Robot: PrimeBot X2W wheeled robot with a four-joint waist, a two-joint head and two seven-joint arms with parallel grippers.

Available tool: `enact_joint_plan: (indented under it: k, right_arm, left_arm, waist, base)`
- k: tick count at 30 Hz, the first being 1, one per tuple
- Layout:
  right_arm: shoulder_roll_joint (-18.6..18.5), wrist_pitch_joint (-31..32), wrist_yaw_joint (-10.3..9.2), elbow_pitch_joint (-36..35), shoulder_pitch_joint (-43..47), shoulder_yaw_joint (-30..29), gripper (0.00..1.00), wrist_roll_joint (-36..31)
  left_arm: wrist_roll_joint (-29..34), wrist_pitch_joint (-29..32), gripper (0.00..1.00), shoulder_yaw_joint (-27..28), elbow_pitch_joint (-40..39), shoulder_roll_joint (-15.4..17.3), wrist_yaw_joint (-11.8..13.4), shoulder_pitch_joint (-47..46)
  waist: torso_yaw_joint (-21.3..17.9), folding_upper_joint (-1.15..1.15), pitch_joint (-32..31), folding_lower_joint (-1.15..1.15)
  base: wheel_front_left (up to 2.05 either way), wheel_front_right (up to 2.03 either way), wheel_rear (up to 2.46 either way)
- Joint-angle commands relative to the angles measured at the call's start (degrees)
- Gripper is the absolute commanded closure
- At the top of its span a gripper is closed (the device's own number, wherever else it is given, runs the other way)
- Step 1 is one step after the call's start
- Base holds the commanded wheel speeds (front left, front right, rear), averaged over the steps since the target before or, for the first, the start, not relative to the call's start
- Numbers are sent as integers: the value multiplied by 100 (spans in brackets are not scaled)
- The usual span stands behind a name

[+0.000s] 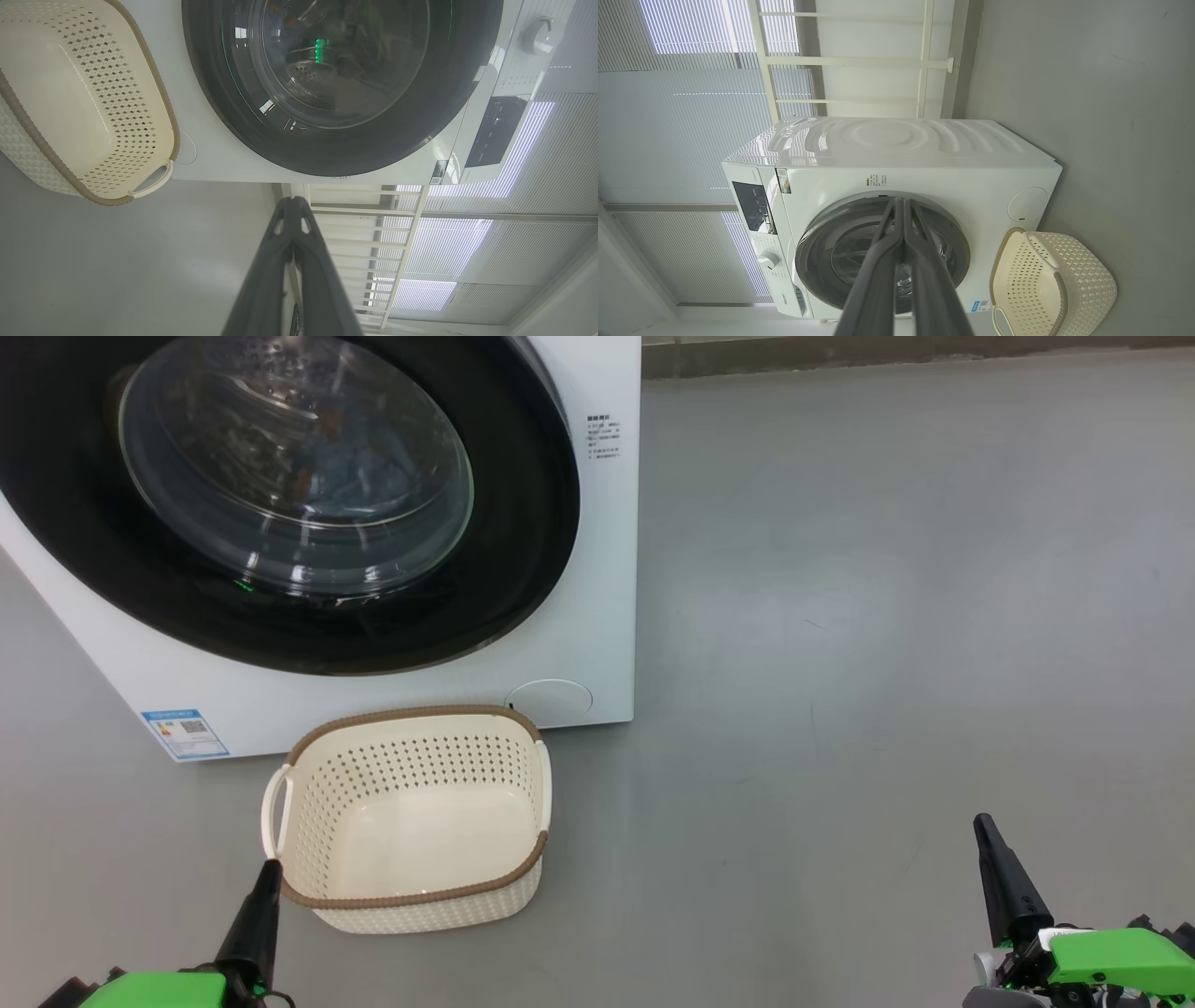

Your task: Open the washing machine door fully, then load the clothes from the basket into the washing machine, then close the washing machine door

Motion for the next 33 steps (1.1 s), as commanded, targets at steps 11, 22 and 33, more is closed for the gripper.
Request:
enact_joint_plan:
  k: [11,22,33]
  right_arm:
    - [-73,44,10,-141,-232,156,100,62]
    - [-73,44,10,-141,-232,156,100,62]
    - [-73,44,10,-141,-232,156,100,62]
  left_arm:
    - [-22,28,100,206,-113,84,-42,-242]
    - [-20,30,100,209,-113,82,-42,-242]
    - [-18,32,100,211,-113,80,-42,-242]
  waist:
    - [0,0,0,0]
    - [0,0,0,0]
    - [0,0,0,0]
  base:
    - [0,0,0]
    - [0,0,0]
    - [0,0,0]
